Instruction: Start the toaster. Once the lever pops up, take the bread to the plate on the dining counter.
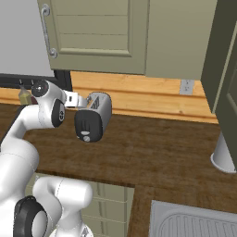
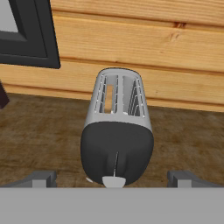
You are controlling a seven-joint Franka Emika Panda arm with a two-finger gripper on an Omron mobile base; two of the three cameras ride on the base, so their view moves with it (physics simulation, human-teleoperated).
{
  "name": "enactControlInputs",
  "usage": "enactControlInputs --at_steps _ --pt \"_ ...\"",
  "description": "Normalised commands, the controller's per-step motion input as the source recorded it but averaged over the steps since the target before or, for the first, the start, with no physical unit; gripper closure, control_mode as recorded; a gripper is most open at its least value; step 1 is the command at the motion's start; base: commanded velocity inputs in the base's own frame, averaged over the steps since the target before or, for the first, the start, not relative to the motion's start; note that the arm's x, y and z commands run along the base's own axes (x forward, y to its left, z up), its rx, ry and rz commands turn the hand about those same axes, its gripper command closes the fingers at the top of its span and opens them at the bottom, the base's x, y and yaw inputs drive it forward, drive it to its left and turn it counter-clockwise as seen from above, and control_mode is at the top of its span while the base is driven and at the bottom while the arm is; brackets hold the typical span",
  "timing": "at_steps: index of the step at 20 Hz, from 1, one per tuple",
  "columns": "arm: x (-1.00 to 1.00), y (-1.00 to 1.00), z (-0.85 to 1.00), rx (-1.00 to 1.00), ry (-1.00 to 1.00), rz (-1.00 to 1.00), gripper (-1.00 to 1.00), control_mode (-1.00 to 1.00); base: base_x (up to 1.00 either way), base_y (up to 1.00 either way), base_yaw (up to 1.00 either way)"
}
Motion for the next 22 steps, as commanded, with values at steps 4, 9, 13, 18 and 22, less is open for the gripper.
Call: enactControlInputs --at_steps 4,9,13,18,22 --pt "0.00 0.00 0.00 0.00 0.00 0.00 -1.00 -1.00 0.00 0.00 0.00" --pt "0.00 0.00 0.00 0.00 0.00 0.00 -1.00 -1.00 0.00 0.00 0.00" --pt "0.00 0.00 0.00 0.00 0.00 0.00 -1.00 -1.00 0.00 0.00 0.00" --pt "0.00 0.00 0.00 0.00 0.00 0.00 -1.00 -1.00 0.00 0.00 0.00" --pt "0.00 0.00 0.00 0.00 0.00 0.00 -1.00 -1.00 0.00 0.00 0.00"
